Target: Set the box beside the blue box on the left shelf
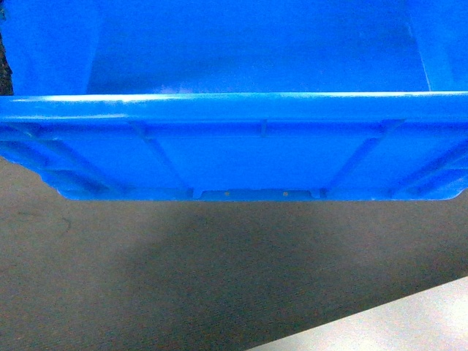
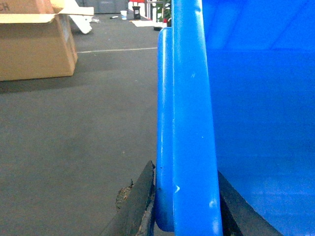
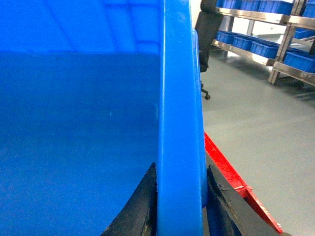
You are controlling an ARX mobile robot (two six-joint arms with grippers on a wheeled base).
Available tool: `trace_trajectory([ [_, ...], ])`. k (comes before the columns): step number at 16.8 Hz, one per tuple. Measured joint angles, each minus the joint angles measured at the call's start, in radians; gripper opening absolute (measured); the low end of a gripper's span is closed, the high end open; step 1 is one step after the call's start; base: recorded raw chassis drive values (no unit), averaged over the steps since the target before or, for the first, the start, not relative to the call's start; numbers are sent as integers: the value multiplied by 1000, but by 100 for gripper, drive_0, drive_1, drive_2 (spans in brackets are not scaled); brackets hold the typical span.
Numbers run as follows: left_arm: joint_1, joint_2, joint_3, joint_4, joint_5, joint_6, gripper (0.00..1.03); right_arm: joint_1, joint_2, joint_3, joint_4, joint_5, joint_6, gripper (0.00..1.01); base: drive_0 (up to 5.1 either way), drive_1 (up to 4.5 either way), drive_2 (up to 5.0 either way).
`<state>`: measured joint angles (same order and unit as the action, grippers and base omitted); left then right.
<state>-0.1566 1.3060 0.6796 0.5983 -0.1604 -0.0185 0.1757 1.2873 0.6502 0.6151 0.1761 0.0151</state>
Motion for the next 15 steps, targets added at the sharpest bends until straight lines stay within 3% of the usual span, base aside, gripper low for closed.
trace_trajectory([
  [15, 0, 0, 0, 0, 0, 0, 20, 0, 0, 0, 0, 0, -1, 21, -154, -154, -154],
])
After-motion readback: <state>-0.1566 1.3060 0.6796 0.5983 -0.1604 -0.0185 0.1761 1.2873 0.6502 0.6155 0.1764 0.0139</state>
